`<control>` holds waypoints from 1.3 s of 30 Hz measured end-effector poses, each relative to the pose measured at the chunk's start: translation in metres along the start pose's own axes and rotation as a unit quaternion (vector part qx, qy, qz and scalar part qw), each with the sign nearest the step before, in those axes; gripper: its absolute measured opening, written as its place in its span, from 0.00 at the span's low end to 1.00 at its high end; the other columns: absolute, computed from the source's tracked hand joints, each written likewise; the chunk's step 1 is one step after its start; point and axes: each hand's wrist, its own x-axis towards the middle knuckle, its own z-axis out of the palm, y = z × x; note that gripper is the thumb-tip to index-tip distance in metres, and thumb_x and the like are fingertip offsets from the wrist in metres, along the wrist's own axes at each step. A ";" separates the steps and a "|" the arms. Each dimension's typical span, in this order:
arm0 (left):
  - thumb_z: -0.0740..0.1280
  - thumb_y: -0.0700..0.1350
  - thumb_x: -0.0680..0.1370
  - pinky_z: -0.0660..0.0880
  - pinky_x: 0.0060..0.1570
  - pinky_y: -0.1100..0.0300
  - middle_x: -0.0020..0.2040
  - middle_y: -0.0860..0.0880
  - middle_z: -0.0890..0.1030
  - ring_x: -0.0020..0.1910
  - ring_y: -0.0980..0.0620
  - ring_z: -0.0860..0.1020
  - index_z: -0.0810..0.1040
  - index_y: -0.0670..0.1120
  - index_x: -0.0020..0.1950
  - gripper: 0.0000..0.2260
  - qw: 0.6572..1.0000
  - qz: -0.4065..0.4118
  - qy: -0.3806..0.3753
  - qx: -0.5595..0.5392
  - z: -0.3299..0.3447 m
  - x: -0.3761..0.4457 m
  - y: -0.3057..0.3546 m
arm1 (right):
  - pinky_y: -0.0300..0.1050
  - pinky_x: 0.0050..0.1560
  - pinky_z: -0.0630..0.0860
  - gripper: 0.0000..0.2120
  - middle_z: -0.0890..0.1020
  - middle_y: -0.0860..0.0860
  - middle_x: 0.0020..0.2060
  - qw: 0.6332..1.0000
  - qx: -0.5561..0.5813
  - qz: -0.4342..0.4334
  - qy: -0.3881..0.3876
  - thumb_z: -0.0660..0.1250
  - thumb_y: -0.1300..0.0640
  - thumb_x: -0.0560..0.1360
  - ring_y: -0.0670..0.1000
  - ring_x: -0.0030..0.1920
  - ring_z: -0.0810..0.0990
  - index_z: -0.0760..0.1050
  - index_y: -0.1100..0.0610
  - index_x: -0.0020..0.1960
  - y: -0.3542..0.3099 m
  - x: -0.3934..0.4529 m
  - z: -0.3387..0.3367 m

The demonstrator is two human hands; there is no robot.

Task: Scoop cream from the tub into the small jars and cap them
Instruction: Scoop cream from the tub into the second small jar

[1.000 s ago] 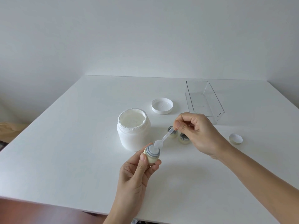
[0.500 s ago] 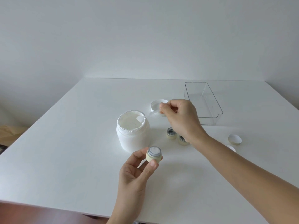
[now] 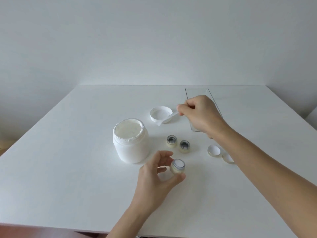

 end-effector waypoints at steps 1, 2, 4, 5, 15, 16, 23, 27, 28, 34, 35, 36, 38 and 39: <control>0.80 0.46 0.65 0.73 0.48 0.71 0.48 0.61 0.82 0.50 0.61 0.80 0.77 0.56 0.55 0.22 0.999 0.010 -0.012 0.032 0.004 0.004 0.001 | 0.33 0.20 0.56 0.14 0.62 0.45 0.14 1.000 0.023 0.009 0.008 0.65 0.57 0.74 0.45 0.17 0.61 0.77 0.62 0.33 0.006 -0.002 -0.008; 0.80 0.47 0.66 0.71 0.46 0.73 0.47 0.62 0.82 0.50 0.62 0.78 0.77 0.57 0.55 0.21 0.998 0.015 -0.023 0.060 0.008 0.007 0.002 | 0.32 0.20 0.57 0.14 0.62 0.44 0.14 0.999 0.048 0.020 0.014 0.65 0.56 0.75 0.45 0.17 0.60 0.78 0.61 0.33 0.013 -0.004 -0.015; 0.80 0.48 0.66 0.66 0.44 0.75 0.45 0.62 0.82 0.49 0.63 0.75 0.76 0.57 0.55 0.21 0.994 0.015 -0.039 0.099 0.015 0.012 0.002 | 0.34 0.28 0.62 0.14 0.65 0.43 0.18 0.995 0.089 0.045 0.025 0.66 0.53 0.76 0.44 0.23 0.62 0.79 0.60 0.35 0.030 -0.010 -0.028; 0.79 0.49 0.66 0.65 0.44 0.76 0.45 0.63 0.81 0.49 0.63 0.74 0.76 0.57 0.55 0.21 0.993 0.015 -0.044 0.112 0.018 0.014 0.002 | 0.38 0.33 0.63 0.15 0.68 0.45 0.22 0.992 0.107 0.059 0.027 0.66 0.52 0.76 0.45 0.26 0.64 0.79 0.62 0.37 0.038 -0.013 -0.033; 0.80 0.54 0.63 0.65 0.45 0.78 0.50 0.65 0.79 0.49 0.66 0.72 0.71 0.63 0.58 0.28 0.979 0.032 -0.089 0.181 0.021 0.021 0.002 | 0.37 0.30 0.72 0.12 0.81 0.49 0.29 0.930 0.314 0.189 -0.018 0.74 0.50 0.66 0.47 0.30 0.72 0.84 0.60 0.38 0.089 -0.052 -0.066; 0.79 0.56 0.63 0.65 0.45 0.77 0.52 0.65 0.79 0.50 0.66 0.72 0.70 0.63 0.59 0.29 0.977 0.037 -0.101 0.184 0.018 0.024 0.006 | 0.37 0.31 0.73 0.13 0.81 0.50 0.30 0.928 0.320 0.191 -0.021 0.74 0.49 0.64 0.47 0.30 0.72 0.84 0.60 0.38 0.091 -0.055 -0.067; 0.67 0.35 0.76 0.67 0.62 0.62 0.66 0.51 0.75 0.62 0.51 0.69 0.65 0.47 0.72 0.26 0.936 0.134 -0.124 0.302 0.012 0.063 0.031 | 0.38 0.32 0.73 0.07 0.82 0.52 0.31 0.934 0.311 0.178 -0.012 0.71 0.57 0.72 0.47 0.29 0.72 0.83 0.60 0.38 0.095 -0.069 -0.070; 0.62 0.31 0.74 0.58 0.66 0.56 0.70 0.49 0.72 0.69 0.48 0.60 0.60 0.48 0.74 0.31 0.885 0.127 -0.201 0.400 0.023 0.082 0.029 | 0.39 0.29 0.71 0.11 0.80 0.52 0.30 0.924 0.327 0.196 -0.004 0.65 0.56 0.78 0.49 0.30 0.72 0.78 0.58 0.38 0.094 -0.075 -0.073; 0.61 0.30 0.74 0.56 0.67 0.55 0.69 0.49 0.73 0.70 0.49 0.59 0.60 0.49 0.74 0.31 0.878 0.132 -0.207 0.411 0.025 0.085 0.027 | 0.39 0.28 0.70 0.12 0.79 0.52 0.30 0.922 0.330 0.201 -0.004 0.63 0.56 0.79 0.49 0.29 0.71 0.76 0.57 0.37 0.095 -0.076 -0.074; 0.63 0.36 0.78 0.51 0.71 0.49 0.62 0.50 0.77 0.70 0.48 0.60 0.60 0.50 0.73 0.26 0.844 0.174 -0.187 0.471 0.030 0.095 0.015 | 0.41 0.28 0.69 0.14 0.75 0.53 0.30 0.916 0.340 0.215 -0.009 0.61 0.56 0.80 0.50 0.29 0.70 0.73 0.55 0.36 0.099 -0.081 -0.075; 0.64 0.37 0.78 0.51 0.71 0.49 0.62 0.50 0.77 0.70 0.48 0.61 0.61 0.49 0.74 0.26 0.842 0.189 -0.177 0.472 0.029 0.093 0.015 | 0.40 0.28 0.69 0.13 0.75 0.52 0.30 0.918 0.338 0.209 -0.006 0.62 0.56 0.79 0.49 0.29 0.70 0.74 0.56 0.36 0.099 -0.081 -0.075; 0.65 0.38 0.78 0.53 0.71 0.51 0.61 0.49 0.76 0.69 0.47 0.63 0.62 0.48 0.74 0.26 0.845 0.207 -0.165 0.464 0.027 0.091 0.016 | 0.39 0.28 0.69 0.13 0.75 0.52 0.30 0.920 0.336 0.200 -0.002 0.63 0.56 0.79 0.49 0.29 0.70 0.76 0.57 0.36 0.100 -0.080 -0.075; 0.65 0.38 0.78 0.61 0.67 0.57 0.60 0.48 0.75 0.64 0.47 0.68 0.63 0.46 0.74 0.25 0.878 0.232 -0.143 0.394 0.019 0.081 0.018 | 0.38 0.28 0.70 0.12 0.75 0.50 0.29 0.926 0.332 0.180 0.007 0.65 0.56 0.77 0.48 0.29 0.70 0.78 0.58 0.37 0.100 -0.078 -0.074; 0.65 0.38 0.79 0.65 0.63 0.61 0.59 0.48 0.74 0.61 0.49 0.70 0.63 0.46 0.74 0.24 0.902 0.230 -0.134 0.340 0.013 0.073 0.020 | 0.37 0.28 0.71 0.11 0.74 0.50 0.29 0.928 0.331 0.170 0.009 0.66 0.56 0.76 0.47 0.30 0.70 0.79 0.59 0.38 0.098 -0.077 -0.073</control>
